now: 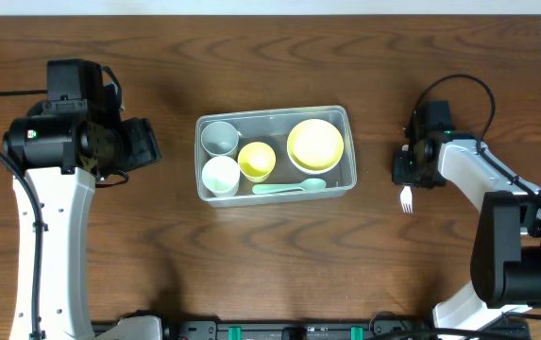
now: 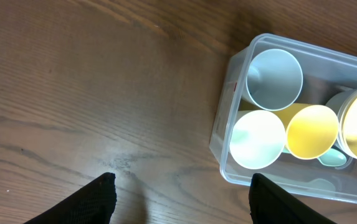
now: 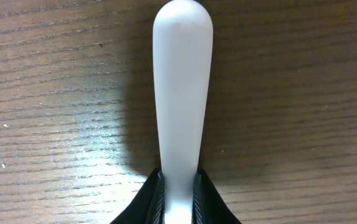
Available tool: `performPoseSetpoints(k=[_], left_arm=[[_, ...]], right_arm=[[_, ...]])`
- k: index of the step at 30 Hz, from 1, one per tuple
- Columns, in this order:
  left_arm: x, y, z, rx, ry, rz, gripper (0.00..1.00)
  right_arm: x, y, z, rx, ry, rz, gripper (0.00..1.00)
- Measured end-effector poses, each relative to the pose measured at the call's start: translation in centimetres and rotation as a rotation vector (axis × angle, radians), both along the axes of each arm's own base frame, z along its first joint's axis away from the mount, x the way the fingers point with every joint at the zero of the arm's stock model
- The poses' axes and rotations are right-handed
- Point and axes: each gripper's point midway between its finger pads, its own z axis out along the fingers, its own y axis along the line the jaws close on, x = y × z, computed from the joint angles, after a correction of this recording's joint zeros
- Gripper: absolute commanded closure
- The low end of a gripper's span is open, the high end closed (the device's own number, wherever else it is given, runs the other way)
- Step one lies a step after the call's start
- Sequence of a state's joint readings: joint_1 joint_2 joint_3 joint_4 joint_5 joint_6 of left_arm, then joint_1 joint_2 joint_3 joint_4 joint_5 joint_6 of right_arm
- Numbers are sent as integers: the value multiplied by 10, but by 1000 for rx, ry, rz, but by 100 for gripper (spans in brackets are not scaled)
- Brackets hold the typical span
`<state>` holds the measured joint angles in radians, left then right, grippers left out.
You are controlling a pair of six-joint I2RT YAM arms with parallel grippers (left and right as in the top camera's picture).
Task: Pack container
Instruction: 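Carry white fork with right gripper into container and release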
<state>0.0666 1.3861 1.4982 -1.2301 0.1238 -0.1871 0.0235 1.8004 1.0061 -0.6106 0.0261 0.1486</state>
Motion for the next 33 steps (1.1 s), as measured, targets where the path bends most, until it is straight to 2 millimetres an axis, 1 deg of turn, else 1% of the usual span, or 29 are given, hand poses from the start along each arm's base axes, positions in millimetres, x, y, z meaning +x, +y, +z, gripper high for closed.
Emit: performPoseSetpoints(k=[3, 4, 5, 6, 8, 9, 11, 12, 14, 15, 16, 18, 19, 20, 22, 24, 26, 28, 33], left_arm=[[0, 0, 0, 0, 1, 0, 31], [0, 0, 0, 0, 2, 0, 31], [-1, 0, 0, 0, 3, 0, 31], [-1, 0, 0, 0, 4, 0, 31], [-1, 0, 0, 0, 5, 0, 31], [-1, 0, 0, 0, 5, 0, 31], [-1, 0, 0, 0, 5, 0, 31], [-1, 0, 0, 0, 5, 0, 31], [-1, 0, 0, 0, 5, 0, 31], [-1, 0, 0, 0, 5, 0, 31], [-1, 0, 0, 0, 5, 0, 31], [-1, 0, 0, 0, 5, 0, 31], [-1, 0, 0, 0, 5, 0, 31], [-1, 0, 0, 0, 5, 0, 31], [-1, 0, 0, 0, 5, 0, 31], [-1, 0, 0, 0, 5, 0, 31], [-1, 0, -1, 0, 6, 0, 31], [-2, 0, -1, -1, 10, 0, 31], [-4, 0, -1, -1, 16, 0, 31]], right_arm=[[-6, 1, 4, 4, 16, 1, 96], [-7, 2, 9, 8, 14, 4, 96], [-7, 4, 17, 12, 3, 16, 97], [-3, 8, 32, 21, -30, 41, 97], [13, 21, 71, 41, -144, 114, 97], [24, 32, 99, 48, -230, 171, 97], [36, 58, 151, 56, -384, 294, 94], [38, 76, 179, 60, -466, 373, 93], [32, 106, 215, 66, -569, 511, 91], [25, 124, 228, 69, -607, 590, 91], [16, 142, 235, 72, -630, 675, 91], [1, 170, 236, 77, -637, 815, 91], [-6, 184, 232, 74, -628, 890, 95], [-13, 197, 226, 69, -618, 961, 99], [-25, 219, 214, 58, -595, 1100, 99], [-36, 237, 201, 42, -569, 1223, 99], [-42, 248, 188, 30, -543, 1311, 99], [-46, 254, 172, 18, -499, 1375, 99], [-51, 252, 126, 3, -342, 1453, 97]])
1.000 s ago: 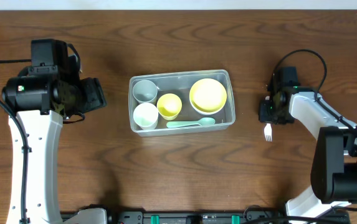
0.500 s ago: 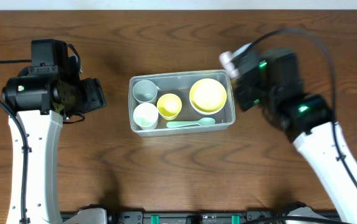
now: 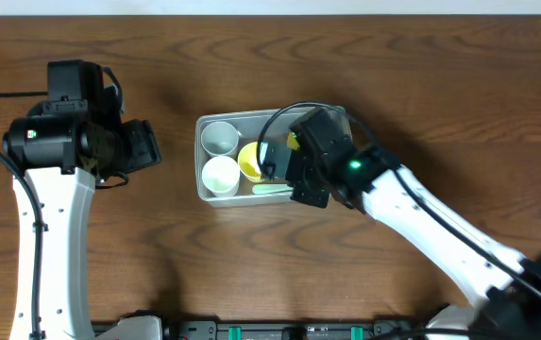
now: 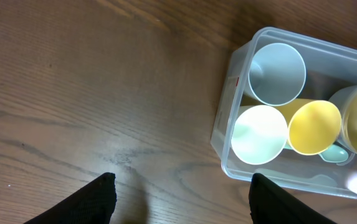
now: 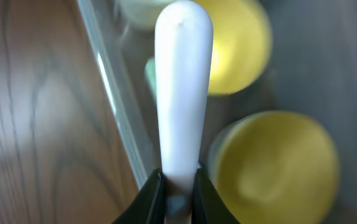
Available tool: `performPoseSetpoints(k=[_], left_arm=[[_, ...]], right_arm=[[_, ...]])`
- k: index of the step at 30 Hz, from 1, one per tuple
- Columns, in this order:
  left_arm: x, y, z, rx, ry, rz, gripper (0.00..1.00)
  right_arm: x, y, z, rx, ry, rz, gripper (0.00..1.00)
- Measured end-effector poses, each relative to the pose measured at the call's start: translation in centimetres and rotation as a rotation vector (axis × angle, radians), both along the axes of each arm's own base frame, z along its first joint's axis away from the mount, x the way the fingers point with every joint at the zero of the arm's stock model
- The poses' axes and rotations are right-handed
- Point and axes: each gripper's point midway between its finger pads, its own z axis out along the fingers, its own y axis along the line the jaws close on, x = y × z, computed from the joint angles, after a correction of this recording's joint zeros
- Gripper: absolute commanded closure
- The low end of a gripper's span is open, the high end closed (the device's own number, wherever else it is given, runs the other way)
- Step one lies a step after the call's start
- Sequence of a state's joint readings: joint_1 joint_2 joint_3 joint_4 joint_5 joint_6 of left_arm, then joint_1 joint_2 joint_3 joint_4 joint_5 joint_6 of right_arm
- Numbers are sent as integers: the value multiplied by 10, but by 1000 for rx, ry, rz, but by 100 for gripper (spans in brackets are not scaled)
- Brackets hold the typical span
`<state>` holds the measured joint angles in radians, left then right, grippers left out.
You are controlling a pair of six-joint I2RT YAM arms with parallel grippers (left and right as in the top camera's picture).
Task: Pack container
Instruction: 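Carry white fork with right gripper into container and release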
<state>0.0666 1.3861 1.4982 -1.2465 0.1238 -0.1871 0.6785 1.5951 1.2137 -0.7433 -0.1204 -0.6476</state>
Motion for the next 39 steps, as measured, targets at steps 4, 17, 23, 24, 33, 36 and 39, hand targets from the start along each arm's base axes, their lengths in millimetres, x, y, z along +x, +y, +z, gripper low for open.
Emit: performPoseSetpoints(k=[4, 17, 23, 24, 33, 36, 39], left_arm=[[0, 0, 0, 0, 0, 0, 31], [0, 0, 0, 0, 0, 0, 31], [0, 0, 0, 0, 0, 0, 31], [0, 0, 0, 0, 0, 0, 31], [0, 0, 0, 0, 0, 0, 31], [0, 0, 0, 0, 0, 0, 31], [0, 0, 0, 0, 0, 0, 31]], right_arm=[[0, -1, -25, -50, 46, 20, 96], [0, -2, -37, -75, 62, 35, 75], [0, -1, -37, -75, 62, 35, 73], [0, -1, -37, -76, 62, 35, 73], [0, -1, -36, -74, 60, 35, 72], [1, 0, -36, -68, 56, 32, 61], [5, 3, -34, -57, 39, 35, 54]])
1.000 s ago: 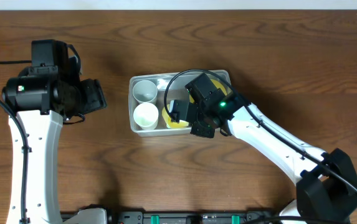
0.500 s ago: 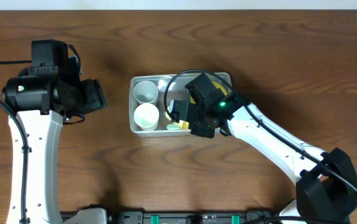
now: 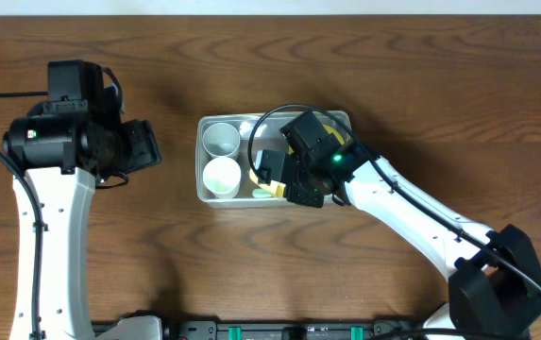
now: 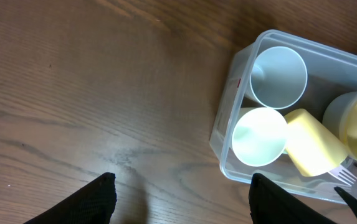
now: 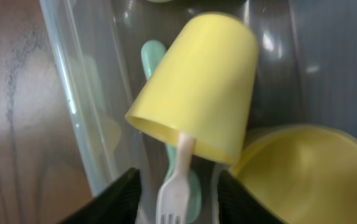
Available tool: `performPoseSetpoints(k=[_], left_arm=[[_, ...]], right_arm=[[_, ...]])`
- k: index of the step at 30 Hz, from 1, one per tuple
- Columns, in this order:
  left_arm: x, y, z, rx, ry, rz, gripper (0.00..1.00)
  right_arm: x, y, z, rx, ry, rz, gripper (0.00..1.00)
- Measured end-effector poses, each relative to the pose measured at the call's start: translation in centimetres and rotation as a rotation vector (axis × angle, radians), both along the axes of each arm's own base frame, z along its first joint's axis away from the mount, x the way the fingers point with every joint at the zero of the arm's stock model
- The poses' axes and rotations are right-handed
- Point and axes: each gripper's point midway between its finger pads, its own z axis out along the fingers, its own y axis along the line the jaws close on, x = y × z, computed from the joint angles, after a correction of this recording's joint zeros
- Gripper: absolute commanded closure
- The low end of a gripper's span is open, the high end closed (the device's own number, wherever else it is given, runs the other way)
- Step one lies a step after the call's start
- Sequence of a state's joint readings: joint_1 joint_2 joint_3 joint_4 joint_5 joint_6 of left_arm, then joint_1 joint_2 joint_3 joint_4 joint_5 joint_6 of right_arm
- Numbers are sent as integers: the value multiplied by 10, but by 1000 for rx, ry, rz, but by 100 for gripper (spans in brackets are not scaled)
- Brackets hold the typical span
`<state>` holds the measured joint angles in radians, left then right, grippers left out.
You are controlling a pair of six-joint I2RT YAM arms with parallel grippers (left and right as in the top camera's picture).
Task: Pack container
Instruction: 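Carry white fork with right gripper into container and release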
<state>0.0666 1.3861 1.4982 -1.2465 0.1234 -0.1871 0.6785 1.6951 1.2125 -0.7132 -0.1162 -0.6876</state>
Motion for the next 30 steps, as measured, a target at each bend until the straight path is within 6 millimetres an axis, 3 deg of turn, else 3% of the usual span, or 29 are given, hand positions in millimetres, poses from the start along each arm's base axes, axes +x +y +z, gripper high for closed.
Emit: performPoseSetpoints(k=[20, 24, 28, 29, 30], left_arm=[[0, 0, 0, 0, 0, 0, 31], [0, 0, 0, 0, 0, 0, 31], [0, 0, 0, 0, 0, 0, 31], [0, 0, 0, 0, 0, 0, 31], [0, 0, 0, 0, 0, 0, 31]], right_arm=[[10, 3, 1, 21, -39, -10, 50], [15, 5, -2, 27, -50, -16, 55], [32, 15, 6, 91, -97, -101, 50], [36, 16, 9, 107, -112, -128, 44], [44, 17, 14, 127, -131, -182, 33]])
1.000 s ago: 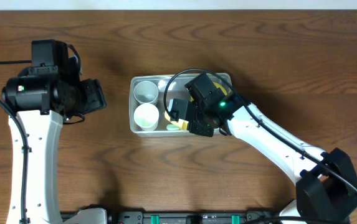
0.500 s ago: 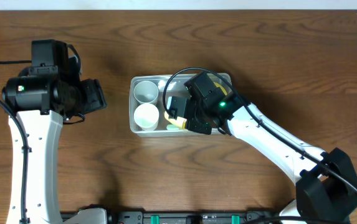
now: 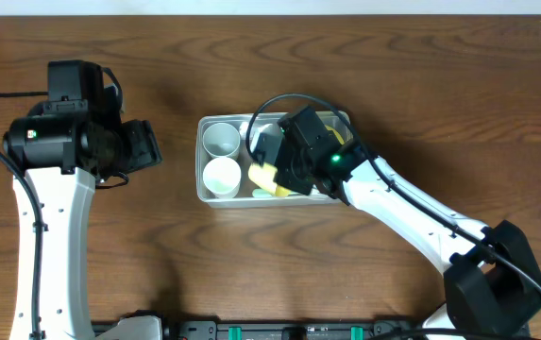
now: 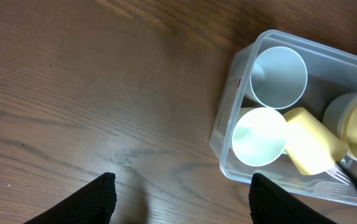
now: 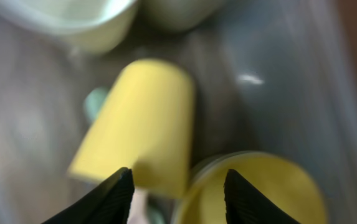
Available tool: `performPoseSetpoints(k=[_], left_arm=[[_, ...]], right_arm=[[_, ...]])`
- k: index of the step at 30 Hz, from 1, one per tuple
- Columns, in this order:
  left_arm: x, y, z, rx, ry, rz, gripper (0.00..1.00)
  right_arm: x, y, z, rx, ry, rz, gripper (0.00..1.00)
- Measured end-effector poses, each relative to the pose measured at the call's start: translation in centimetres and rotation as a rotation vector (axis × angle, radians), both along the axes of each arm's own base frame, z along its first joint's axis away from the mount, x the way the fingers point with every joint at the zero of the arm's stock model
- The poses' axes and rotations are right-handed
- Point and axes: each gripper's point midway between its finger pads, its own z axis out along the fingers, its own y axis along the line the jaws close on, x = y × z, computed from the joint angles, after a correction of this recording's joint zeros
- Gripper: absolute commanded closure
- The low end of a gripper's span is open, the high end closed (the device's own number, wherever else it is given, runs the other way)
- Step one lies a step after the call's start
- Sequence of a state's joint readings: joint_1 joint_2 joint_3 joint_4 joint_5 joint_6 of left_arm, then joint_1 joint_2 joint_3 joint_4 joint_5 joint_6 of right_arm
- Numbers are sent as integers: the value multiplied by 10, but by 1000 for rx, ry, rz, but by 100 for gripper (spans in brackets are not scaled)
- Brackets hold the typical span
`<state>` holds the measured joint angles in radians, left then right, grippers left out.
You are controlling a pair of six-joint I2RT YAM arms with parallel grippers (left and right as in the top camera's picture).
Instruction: Pack container
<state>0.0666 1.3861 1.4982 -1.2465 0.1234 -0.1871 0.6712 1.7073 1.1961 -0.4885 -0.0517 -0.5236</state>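
Note:
The clear plastic container (image 3: 344,121) sits mid-table and holds two white cups (image 4: 279,77), (image 4: 259,137), a yellow cup (image 4: 312,142) tipped on its side, a yellow bowl (image 5: 262,186) and a mint spoon (image 5: 94,102). A white fork (image 4: 339,176) lies along the container's front wall, partly under the tipped cup. My right gripper (image 5: 178,199) hovers open just above the yellow cup and bowl, with nothing between its fingers; from overhead it (image 3: 272,162) covers the container's middle. My left gripper (image 4: 181,199) stands open over bare wood left of the container.
The dark wooden table (image 3: 157,246) surrounds the container on all sides. The left arm's body (image 3: 62,142) stands at the far left, and the right arm (image 3: 421,222) stretches from the lower right across to the container.
My open right gripper has shifted slightly toward the container's back and left, away from the fork. The fork and tipped yellow cup stay where they were. The left arm has not moved.
My right gripper was shut on the white fork on the table right of the container. Then it held the fork over the cups and bowl. Then it was open, the fork lying in the container and the yellow cup tipped over. Now it hovers open there.

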Motion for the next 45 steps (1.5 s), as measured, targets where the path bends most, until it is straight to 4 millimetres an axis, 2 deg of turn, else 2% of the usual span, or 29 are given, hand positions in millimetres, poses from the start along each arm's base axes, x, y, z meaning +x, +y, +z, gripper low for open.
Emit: performPoseSetpoints(k=[1, 4, 6, 9, 11, 12, 13, 14, 18, 20, 21, 24, 28, 33, 40, 45], left_arm=[[0, 0, 0, 0, 0, 0, 31], [0, 0, 0, 2, 0, -1, 31], [0, 1, 0, 8, -1, -2, 31], [3, 3, 1, 21, -12, -11, 31], [6, 4, 2, 31, -27, -24, 31], [9, 4, 3, 35, -39, -31, 31], [12, 4, 4, 40, -52, -40, 31], [16, 5, 6, 49, -71, -50, 31], [36, 5, 17, 84, -165, -105, 31], [46, 4, 21, 99, -207, -129, 30], [49, 2, 22, 103, -218, -141, 4], [60, -4, 17, 109, -222, -173, 2], [69, -6, -7, 102, -154, -190, 2], [63, -6, -28, 95, -63, -204, 2], [58, -9, -17, 103, -102, -218, 2], [35, -13, -3, 122, -224, -231, 2]], right_arm=[[7, -1, 5, 20, -17, -60, 25], [24, -17, 30, 91, -58, -254, 22], [35, -38, 61, 177, -88, -404, 21], [49, -84, 104, 302, -129, -623, 21], [55, -127, 124, 367, -139, -791, 20], [56, -152, 130, 391, -135, -884, 14], [56, -171, 132, 405, -130, -954, 4], [55, -195, 130, 406, -112, -1035, 1], [48, -246, 113, 382, -45, -1217, 1], [47, -265, 109, 384, -32, -1279, 1], [47, -273, 108, 387, -33, -1306, 1], [46, -290, 108, 397, -36, -1357, 1], [41, -307, 104, 387, -21, -1411, 1], [26, -312, 93, 341, 38, -1443, 1], [4, -311, 79, 274, 123, -1469, 1], [-16, -308, 68, 278, 133, -1489, 1]])
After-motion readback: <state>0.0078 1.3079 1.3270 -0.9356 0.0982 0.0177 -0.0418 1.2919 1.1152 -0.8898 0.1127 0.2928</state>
